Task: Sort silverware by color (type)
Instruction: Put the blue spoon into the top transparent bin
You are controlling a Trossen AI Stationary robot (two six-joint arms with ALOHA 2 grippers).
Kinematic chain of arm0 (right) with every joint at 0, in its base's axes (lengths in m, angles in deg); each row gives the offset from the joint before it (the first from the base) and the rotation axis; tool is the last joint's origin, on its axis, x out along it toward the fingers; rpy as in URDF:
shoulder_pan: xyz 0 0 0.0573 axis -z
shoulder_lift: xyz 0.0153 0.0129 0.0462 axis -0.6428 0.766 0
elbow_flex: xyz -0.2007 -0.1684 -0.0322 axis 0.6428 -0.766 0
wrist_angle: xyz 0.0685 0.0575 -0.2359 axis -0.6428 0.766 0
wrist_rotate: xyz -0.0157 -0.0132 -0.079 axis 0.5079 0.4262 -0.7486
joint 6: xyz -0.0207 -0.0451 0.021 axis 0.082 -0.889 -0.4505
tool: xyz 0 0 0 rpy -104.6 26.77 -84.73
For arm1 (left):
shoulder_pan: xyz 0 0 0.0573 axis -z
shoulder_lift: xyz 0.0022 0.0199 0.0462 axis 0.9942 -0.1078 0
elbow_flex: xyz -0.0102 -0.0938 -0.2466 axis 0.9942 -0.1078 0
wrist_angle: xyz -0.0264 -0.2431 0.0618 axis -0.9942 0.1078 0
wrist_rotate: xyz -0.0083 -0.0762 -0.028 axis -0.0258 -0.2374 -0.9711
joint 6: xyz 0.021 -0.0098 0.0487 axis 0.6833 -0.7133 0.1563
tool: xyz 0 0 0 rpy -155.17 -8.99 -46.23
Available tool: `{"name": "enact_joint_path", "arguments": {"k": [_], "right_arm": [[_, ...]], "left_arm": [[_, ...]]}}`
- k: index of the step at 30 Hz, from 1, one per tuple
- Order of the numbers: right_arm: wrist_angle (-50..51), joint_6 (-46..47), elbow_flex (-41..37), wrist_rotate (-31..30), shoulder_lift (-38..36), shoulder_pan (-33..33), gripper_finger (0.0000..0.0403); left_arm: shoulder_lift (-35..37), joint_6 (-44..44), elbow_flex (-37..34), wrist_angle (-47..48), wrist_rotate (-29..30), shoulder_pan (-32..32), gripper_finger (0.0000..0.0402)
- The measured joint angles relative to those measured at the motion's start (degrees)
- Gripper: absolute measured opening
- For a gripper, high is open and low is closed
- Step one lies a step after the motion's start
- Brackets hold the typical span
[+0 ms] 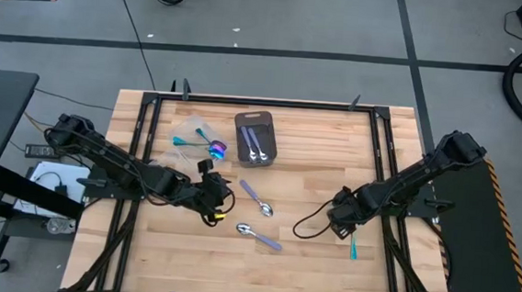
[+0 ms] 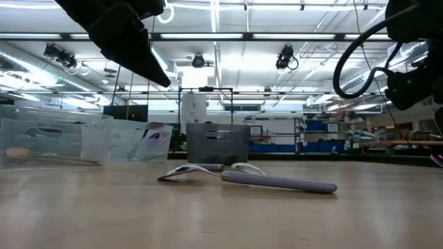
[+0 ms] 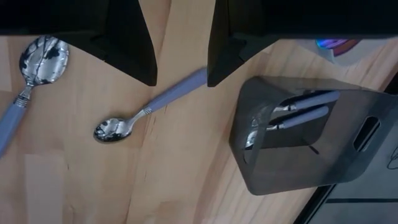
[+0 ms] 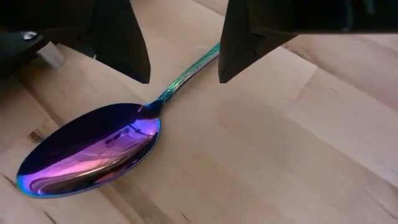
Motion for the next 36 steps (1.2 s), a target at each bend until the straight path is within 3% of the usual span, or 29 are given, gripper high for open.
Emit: {"name": "enact_joint_path", "arguments": {"k": [11,20,30,33,36], "right_arm": [[-6.9,2.0,-5.1,1.7,0.0,-0.1,0.0130],[-10.1,-0.5,-6.6,0.2,-0.2,-1.7,0.0109],[-11.0,-0.7,-6.7,-2.7,-0.2,-1.8,0.0019],[-11.0,-1.5,-6.5,-3.9,-0.1,-1.8,0.0013],[-11.0,-3.3,-5.6,-6.8,0.0,-1.9,0.0014]], "left_arm": [[0.0,0.0,0.0,1.1,0.0,0.0,0.0149],[0.0,-0.9,0.0,1.0,-0.4,0.0,0.0149],[0.0,7.2,0.0,-11.2,-17.5,2.1,0.0149],[0.0,9.5,0.0,-12.4,-17.0,3.5,0.0149],[0.0,9.1,-1.2,-14.3,-11.6,5.8,0.0149]]}}
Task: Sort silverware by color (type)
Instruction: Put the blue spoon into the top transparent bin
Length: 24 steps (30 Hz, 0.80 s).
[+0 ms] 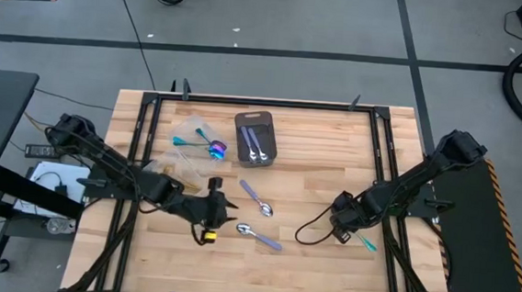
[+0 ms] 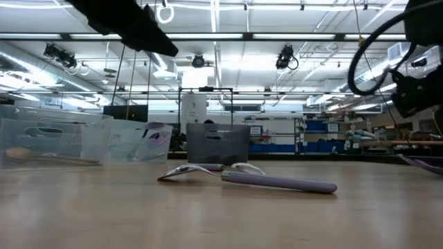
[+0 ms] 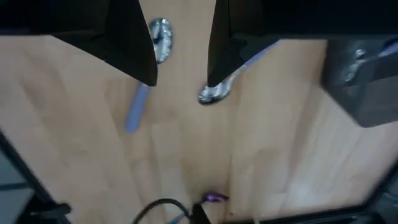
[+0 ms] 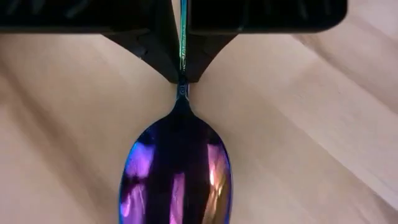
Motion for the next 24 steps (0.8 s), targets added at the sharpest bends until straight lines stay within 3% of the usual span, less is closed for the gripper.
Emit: {"name": "enact_joint_path", "arguments": {"k": [4,13,24], "right_arm": [[-3.2,-2.7,1.8,-10.0,0.2,0.4,0.0014],[-15.7,-12.9,1.9,-13.0,0.1,2.3,0.0013],[-32.3,-28.4,1.9,-26.2,0.1,5.2,0.0012]], "left_arm": [[0.0,-1.0,-5.1,-7.9,3.4,2.4,0.0149],[0.0,-11.4,-11.1,-19.6,3.7,3.9,0.0149],[-6.7,-15.7,-11.2,-27.5,7.9,3.8,0.0149]]}}
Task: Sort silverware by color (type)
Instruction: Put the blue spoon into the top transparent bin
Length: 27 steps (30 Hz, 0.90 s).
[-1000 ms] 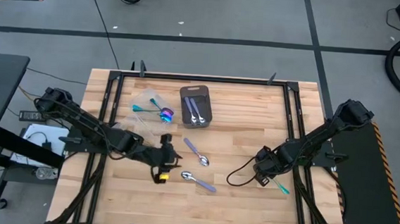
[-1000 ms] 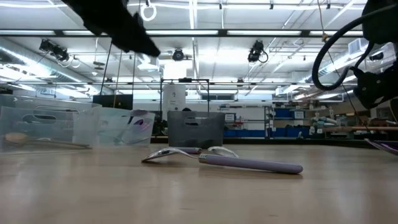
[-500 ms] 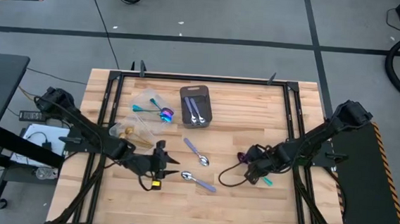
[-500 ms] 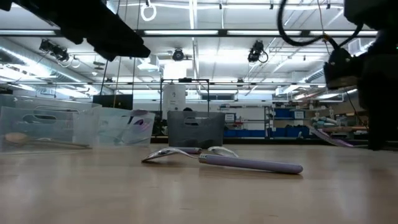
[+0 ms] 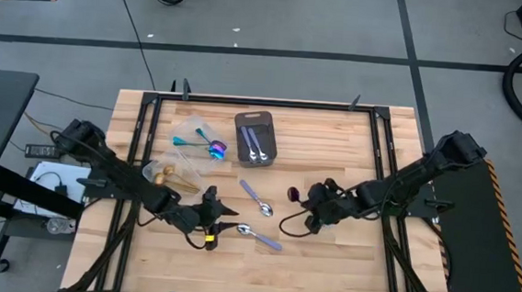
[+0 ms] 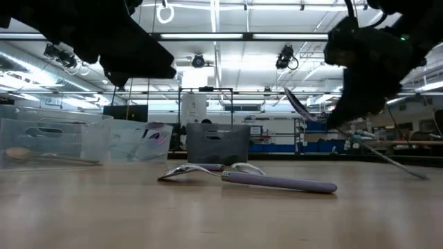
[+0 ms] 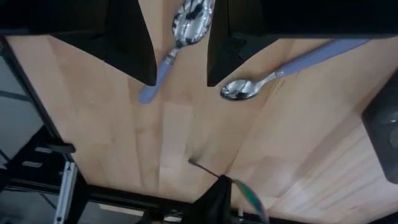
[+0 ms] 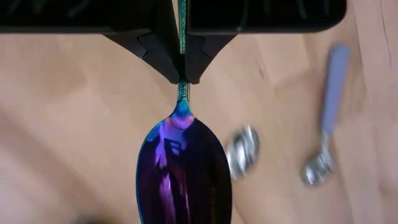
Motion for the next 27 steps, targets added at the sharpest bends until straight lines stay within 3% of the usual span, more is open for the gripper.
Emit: {"name": "enact_joint_path", "arguments": {"k": [5,16,21,27], "right_arm": [[-11.2,-7.4,-1.2,-4.7,0.0,0.6,0.0012],[-36.6,-22.5,-4.6,-8.4,0.8,2.9,0.0014],[-48.9,-28.8,-4.7,-8.6,7.4,4.0,0.0014],[-70.4,-35.7,-4.6,-8.6,17.8,6.1,0.0014]], "left_arm": [[-3.0,0.4,0.0,-1.6,2.1,-0.3,0.0149],[-3.8,0.4,2.9,1.4,2.9,-1.7,0.0149],[-3.8,0.5,7.0,7.0,2.9,-2.4,0.0149],[-3.8,0.6,7.8,7.8,3.1,-4.3,0.0149]]}}
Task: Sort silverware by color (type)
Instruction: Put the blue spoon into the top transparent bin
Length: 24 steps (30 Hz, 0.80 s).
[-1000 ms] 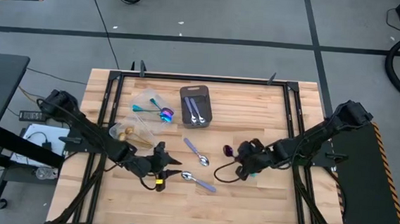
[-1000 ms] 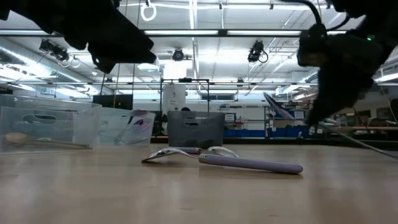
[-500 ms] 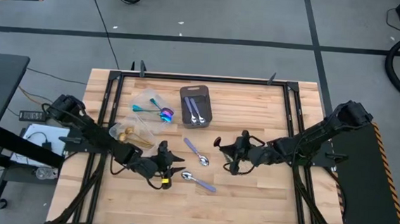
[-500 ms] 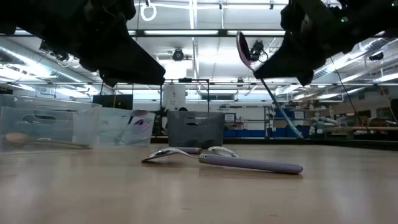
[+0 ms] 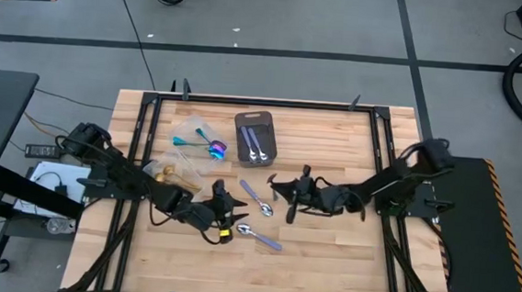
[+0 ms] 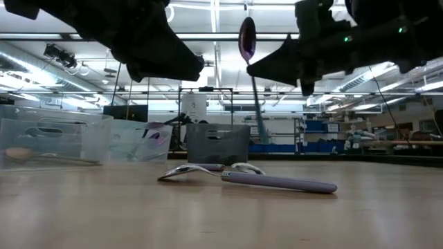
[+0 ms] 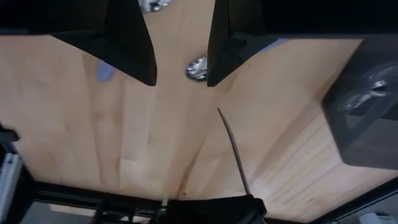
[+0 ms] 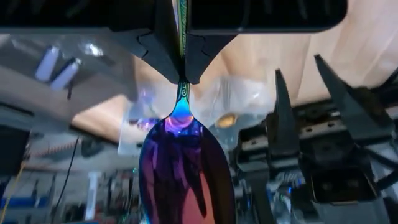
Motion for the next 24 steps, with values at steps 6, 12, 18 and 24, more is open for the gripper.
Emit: {"name": "enact_joint_path", "arguments": {"k": [6,12,18,24], "right_arm": [[-15.0,-4.2,0.0,2.3,8.6,1.1,0.0015],[-16.3,-6.4,0.0,3.2,8.9,1.1,0.0015],[-16.2,-8.7,0.0,2.9,7.6,0.1,0.0016],[-17.0,-8.8,0.5,4.9,7.6,0.0,0.0016]], "left_arm": [[0.0,0.1,0.0,1.3,0.0,-1.3,0.0149],[0.0,1.2,0.0,1.3,0.0,-2.2,0.0149],[0.0,1.5,0.0,1.2,0.0,-2.5,0.0159],[0.0,1.5,0.0,1.2,-0.1,-3.3,0.0210]]}}
